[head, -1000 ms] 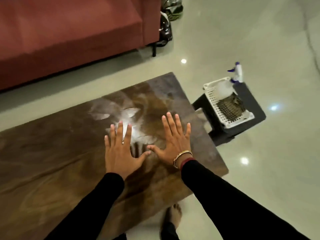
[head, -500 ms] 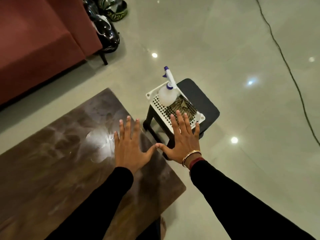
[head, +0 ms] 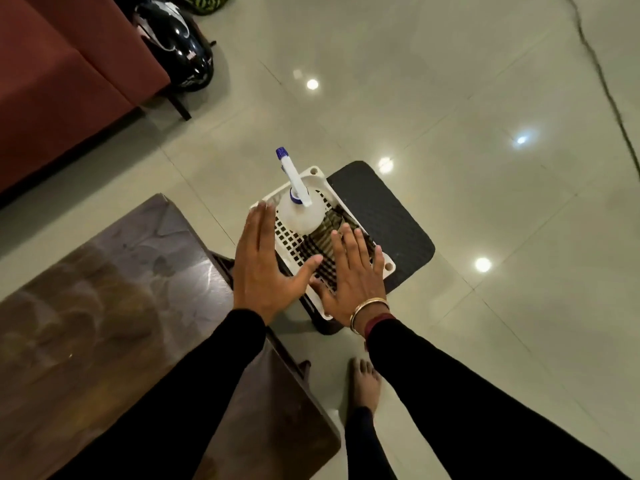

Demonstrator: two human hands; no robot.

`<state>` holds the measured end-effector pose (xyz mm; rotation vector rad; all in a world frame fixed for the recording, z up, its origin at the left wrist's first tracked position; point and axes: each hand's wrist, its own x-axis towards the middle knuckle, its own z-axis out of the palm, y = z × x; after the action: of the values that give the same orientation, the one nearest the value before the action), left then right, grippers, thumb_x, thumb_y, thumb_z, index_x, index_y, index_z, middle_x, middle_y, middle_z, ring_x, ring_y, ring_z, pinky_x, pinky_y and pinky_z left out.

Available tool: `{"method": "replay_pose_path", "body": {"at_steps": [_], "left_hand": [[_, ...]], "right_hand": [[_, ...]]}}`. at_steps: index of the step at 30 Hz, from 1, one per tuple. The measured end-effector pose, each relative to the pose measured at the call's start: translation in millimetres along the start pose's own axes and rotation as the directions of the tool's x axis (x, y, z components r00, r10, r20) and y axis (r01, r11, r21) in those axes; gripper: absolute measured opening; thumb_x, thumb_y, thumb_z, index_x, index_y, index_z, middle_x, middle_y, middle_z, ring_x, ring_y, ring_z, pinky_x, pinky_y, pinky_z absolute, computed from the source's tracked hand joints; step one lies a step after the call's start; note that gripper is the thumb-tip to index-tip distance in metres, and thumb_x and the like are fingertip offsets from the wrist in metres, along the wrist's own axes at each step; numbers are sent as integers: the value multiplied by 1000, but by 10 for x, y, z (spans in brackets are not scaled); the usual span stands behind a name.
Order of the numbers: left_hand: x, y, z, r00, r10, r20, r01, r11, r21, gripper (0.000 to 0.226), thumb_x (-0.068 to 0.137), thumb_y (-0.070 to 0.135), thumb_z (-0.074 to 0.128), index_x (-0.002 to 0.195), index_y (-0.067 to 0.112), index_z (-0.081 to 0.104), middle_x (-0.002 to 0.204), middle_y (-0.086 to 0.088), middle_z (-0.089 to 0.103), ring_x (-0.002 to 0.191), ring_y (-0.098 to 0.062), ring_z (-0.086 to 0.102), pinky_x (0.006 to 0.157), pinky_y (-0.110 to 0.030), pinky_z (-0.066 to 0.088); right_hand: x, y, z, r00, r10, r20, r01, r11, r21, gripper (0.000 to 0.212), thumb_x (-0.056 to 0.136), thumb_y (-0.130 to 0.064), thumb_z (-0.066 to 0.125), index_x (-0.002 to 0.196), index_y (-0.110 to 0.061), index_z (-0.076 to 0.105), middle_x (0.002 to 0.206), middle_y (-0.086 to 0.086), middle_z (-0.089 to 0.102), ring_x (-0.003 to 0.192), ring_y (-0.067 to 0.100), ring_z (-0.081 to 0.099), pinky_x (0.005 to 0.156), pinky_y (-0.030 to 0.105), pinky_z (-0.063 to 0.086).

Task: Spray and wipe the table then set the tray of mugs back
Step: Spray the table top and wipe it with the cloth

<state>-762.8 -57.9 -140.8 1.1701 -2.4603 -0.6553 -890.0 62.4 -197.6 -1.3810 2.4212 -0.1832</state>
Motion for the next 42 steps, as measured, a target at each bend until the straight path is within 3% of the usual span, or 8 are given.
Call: {"method": "replay_pose_path", "body": {"at_steps": [5,13,17,26,30,34,38,42], "left_hand": [[449,232,315,974,-226,-19,214,942,-258,118,74,60,82,160,15,15,166,-2,24,153,-16,23,121,-30,27],[951,219,696,939,-317,-130,235,872,-430,85,81,21,84,149,2,36,148,-13,43,114,2,51,92,1,36],[1050,165,704,940,-277,-199,169,885,-434,71,76,-5,73,140,-8,41,138,-24,45,106,27,42,85,4,35],[1030,176,342,942,-189,-276,52,898,-437,64,73,-10,63,135,-6,47,133,-19,51,106,14,43,90,-3,35],[750,185,8,916,-209,-342,47,904,-425,65,72,-13,63,134,-13,46,130,-24,51,106,9,46,89,-3,36],[310,25,-246,871,-339,-356,145,869,-472,66,73,-15,64,135,-3,48,131,-15,52,119,-8,53,96,-26,49],[-206,-124,-459,830,-422,-365,202,837,-508,83,72,-19,68,134,29,41,128,2,54,118,-9,55,100,-30,49],[-635,-240,-634,797,-518,-311,310,792,-526,79,72,-18,71,132,26,44,124,7,54,114,9,51,97,-5,36]], "right_hand": [[359,83,99,995,-13,102,12,1000,8,109,91,-65,54,166,-14,-7,175,10,-11,161,32,-12,131,52,1],[571,39,275,993,4,116,1,999,-46,106,93,-69,41,166,-9,-6,175,12,-10,161,32,-15,129,55,-8],[594,29,400,997,16,70,-12,998,-69,108,92,-78,23,165,-6,-8,174,12,-13,161,31,-16,128,53,-13],[672,-27,581,998,34,54,-33,999,-29,75,106,-33,33,164,1,-3,173,20,-13,159,37,-17,128,52,-13],[702,-51,446,996,89,-7,-85,966,245,70,105,-36,28,165,-2,12,175,14,1,162,28,-9,130,46,-10],[775,-128,30,945,319,67,-265,634,726,63,106,-49,31,155,-12,45,152,14,55,144,32,46,118,45,38],[830,-95,-250,862,283,419,-316,-345,884,59,95,-51,56,134,-7,66,125,10,70,122,32,62,106,45,49],[744,-248,-301,873,109,476,-344,-554,758,69,102,-58,39,149,-10,55,155,17,53,147,38,45,123,58,30]]}}
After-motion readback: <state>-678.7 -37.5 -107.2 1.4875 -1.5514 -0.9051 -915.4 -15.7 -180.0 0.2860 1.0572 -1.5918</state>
